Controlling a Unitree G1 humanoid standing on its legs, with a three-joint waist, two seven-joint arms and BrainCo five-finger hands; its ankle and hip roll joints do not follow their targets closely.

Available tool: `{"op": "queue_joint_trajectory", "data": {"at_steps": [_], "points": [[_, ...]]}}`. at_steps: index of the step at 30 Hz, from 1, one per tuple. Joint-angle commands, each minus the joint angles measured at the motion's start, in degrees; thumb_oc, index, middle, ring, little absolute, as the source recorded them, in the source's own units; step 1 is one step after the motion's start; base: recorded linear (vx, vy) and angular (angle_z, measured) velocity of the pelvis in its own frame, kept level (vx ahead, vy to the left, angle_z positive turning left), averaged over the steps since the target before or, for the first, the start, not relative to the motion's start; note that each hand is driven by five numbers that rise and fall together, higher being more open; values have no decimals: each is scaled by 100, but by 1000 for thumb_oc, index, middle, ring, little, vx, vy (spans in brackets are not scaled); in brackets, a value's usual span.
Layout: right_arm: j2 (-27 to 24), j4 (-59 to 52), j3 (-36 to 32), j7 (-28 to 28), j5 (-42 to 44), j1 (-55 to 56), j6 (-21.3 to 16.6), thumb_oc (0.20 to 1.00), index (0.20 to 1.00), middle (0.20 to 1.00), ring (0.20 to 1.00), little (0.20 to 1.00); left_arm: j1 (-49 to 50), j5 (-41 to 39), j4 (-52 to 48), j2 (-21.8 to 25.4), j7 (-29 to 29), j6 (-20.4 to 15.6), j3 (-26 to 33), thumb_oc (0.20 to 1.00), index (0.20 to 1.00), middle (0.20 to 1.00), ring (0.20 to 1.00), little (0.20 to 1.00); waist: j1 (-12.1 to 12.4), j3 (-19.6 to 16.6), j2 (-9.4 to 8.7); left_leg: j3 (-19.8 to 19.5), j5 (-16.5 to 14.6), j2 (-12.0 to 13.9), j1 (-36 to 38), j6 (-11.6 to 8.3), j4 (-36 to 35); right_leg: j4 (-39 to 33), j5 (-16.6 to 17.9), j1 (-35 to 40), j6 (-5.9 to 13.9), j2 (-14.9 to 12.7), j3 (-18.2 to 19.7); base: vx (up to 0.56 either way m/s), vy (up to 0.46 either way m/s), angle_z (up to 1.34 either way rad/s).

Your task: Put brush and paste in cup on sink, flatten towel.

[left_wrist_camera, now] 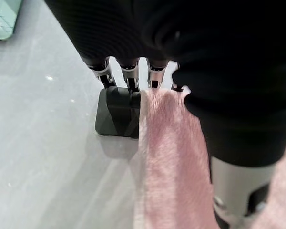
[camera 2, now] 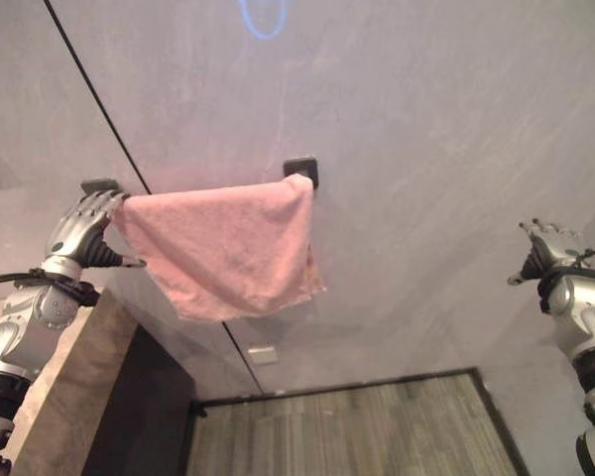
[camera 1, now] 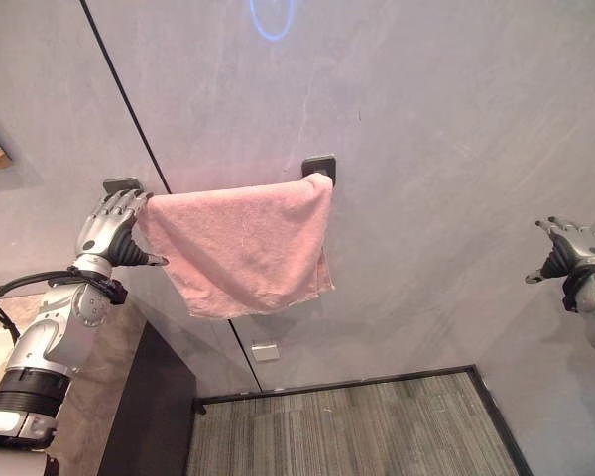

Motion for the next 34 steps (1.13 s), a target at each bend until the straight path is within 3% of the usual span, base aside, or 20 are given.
{"op": "queue_joint_trajectory", "data": {"at_steps": [1, 4, 6, 8, 11, 16, 19, 20, 21, 22, 27, 28, 32, 34], "points": [[330, -344, -715, -444, 141, 302, -120, 1000, 1000, 1000, 1000, 1000, 827, -294, 503, 188, 197, 226, 602, 1000, 1000, 1000, 1000, 1000, 158, 143, -598, -90, -338, -389, 285, 317, 57, 154, 268, -143, 204, -351, 76, -22, -42, -2], [676, -659, -1271, -687, 197, 1003, -277, 1000, 1000, 1000, 1000, 1000, 1250, -476, 233, -341, 918, 35, 1264, 1000, 1000, 1000, 1000, 1000, 140, 130, -595, -120, -321, -375, 291, 306, 57, 217, 200, -124, 167, -326, 55, -28, -47, -3], [755, -726, -1370, -753, 211, 1154, -322, 1000, 1000, 1000, 1000, 1000, 1282, -615, 186, -497, 1128, -51, 1399, 1000, 1000, 1000, 1000, 1000, 134, 115, -592, -146, -308, -366, 281, 301, 57, 229, 181, -116, 156, -321, 34, -32, -39, 2], [1010, -784, -1523, -1039, 302, 1419, -425, 1000, 1000, 1000, 1000, 1000, 1326, -1001, 36, -952, 1715, -325, 1735, 1000, 1000, 1000, 1000, 1000, 126, 106, -589, -185, -280, -360, 254, 289, 57, 258, 148, -122, 138, -315, 6, -38, -31, 6], [1305, -776, -1615, -1335, 511, 1600, -578, 1000, 1000, 1000, 1000, 1000, 1361, -1407, -93, -1328, 2099, -646, 1898, 1000, 1000, 1000, 1000, 1000, 112, 94, -584, -221, -252, -353, 220, 281, 57, 265, 137, -123, 125, -314, -38, -22, -25, 13], [1599, -731, -1641, -1537, 778, 1728, -758, 1000, 1000, 1000, 1000, 1000, 1494, -1685, -239, -1641, 2324, -875, 1945, 1000, 1000, 1000, 1000, 1000, 95, 90, -590, -251, -244, -360, 196, 281, 57, 252, 144, -117, 118, -323, -50, -20, -9, 17], [1970, -626, -1621, -1509, 1406, 1875, -1076, 1000, 1000, 1000, 1000, 1000, 1711, -2192, -393, -1960, 2143, -1044, 1804, 1000, 1000, 1000, 1000, 1000, 74, 110, -586, -288, -205, -362, 129, 278, 57, 235, 181, -144, 115, -344, -95, -30, -12, 14], [2215, -554, -1594, -1199, 2176, 2006, -1397, 1000, 1000, 1000, 1000, 1000, 1854, -3402, -219, -2396, 1627, -1293, 1651, 1000, 1000, 1000, 1000, 1000, 52, 164, -588, -312, -122, -369, 73, 286, 57, 260, 235, -195, 102, -354, -108, -35, -9, 14], [2203, -543, -1592, -1189, 2194, 2010, -1408, 1000, 1000, 1000, 1000, 1000, 1860, -3433, -206, -2387, 1602, -1303, 1653, 1000, 1000, 1000, 1000, 1000, 52, 146, -578, -318, -176, -361, 94, 283, 57, 249, 191, -167, 111, -347, -112, -46, -19, 10], [2446, -151, -1514, -851, 2964, 2132, -1643, 1000, 1000, 1000, 1000, 1000, 2044, -3779, 9, -2622, 1092, -1297, 1351, 1000, 1000, 1000, 1000, 1000, 41, 179, -579, -334, -164, -359, 78, 280, 57, 250, 193, -169, 111, -344, -130, 13, -16, 3], [2922, 721, -1322, -624, 3781, 2225, -1885, 1000, 1000, 1000, 1000, 1000, 2199, -4032, 804, -2885, 533, -1236, 683, 1000, 1000, 1000, 1000, 1000, 36, 193, -565, -376, -149, -356, 71, 282, 57, 246, 189, -157, 115, -351, -177, -9, -9, 3], [3145, 997, -1234, -490, 4259, 2238, -1927, 1000, 1000, 1000, 1000, 1000, 2201, -4376, 1218, -3002, 195, -1120, 391, 1000, 1000, 1000, 1000, 1000, 28, 213, -545, -377, -124, -352, 62, 278, 57, 249, 203, -161, 114, -354, -198, -26, -14, 5], [3645, 1737, -1109, -115, 5327, 2353, -1957, 1000, 1000, 1000, 1000, 1000, 2145, -4132, 2103, -3061, -129, -1002, -257, 1000, 1000, 1000, 1000, 1000, 0, 243, -511, -394, -86, -345, 25, 260, 57, 231, 219, -178, 124, -358, -224, -20, -11, 4], [3712, 1793, -1101, -116, 5447, 2356, -1958, 1000, 1000, 1000, 1000, 1000, 2105, -4199, 2344, -3103, -174, -970, -333, 1000, 1000, 1000, 1000, 1000, -7, 245, -499, -393, -73, -340, 5, 256, 57, 229, 219, -191, 125, -355, -226, -18, -5, 1]]}}
